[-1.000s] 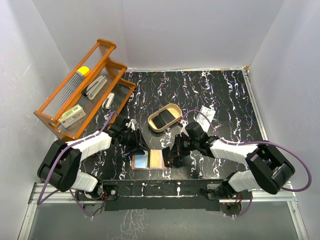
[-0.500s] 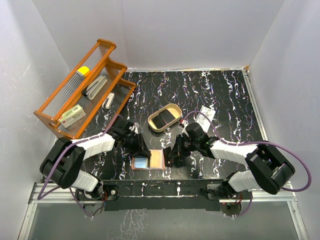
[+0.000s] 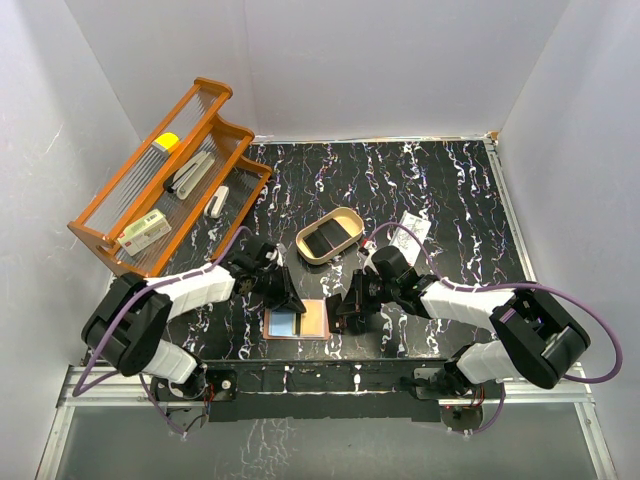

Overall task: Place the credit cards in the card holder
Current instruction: Insert the credit card into the card holder.

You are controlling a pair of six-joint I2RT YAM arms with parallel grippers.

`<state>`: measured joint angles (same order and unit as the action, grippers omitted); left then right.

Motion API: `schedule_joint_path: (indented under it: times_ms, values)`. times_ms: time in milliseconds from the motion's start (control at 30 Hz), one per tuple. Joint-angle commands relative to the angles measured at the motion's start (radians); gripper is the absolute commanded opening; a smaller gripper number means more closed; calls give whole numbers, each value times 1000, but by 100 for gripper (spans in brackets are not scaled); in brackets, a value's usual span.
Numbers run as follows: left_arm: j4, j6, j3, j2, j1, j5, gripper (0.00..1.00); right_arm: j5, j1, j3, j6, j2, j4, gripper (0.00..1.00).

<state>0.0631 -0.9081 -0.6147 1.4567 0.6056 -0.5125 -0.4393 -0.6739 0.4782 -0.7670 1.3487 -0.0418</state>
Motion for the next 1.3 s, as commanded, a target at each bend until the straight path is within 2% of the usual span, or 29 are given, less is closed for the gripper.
schedule_joint_path:
  times_ms: [0, 267, 367, 633, 1267]
  values:
    - [212, 75, -95, -80, 3, 132, 0, 16, -4, -4, -2, -13, -47, 0]
    - [351, 117, -119, -72, 3, 259, 0, 11, -5, -4, -2, -11, -51, 0]
    - [359, 127, -119, -47, 4, 266, 0, 13, -4, -6, -1, -13, -50, 0]
    - [247, 97, -74, 1, 5, 161, 0, 16, -4, -7, -4, -6, -55, 0]
    - [10, -35, -26, 51, 50, 32, 0, 30, -6, -13, -2, 16, -81, 0]
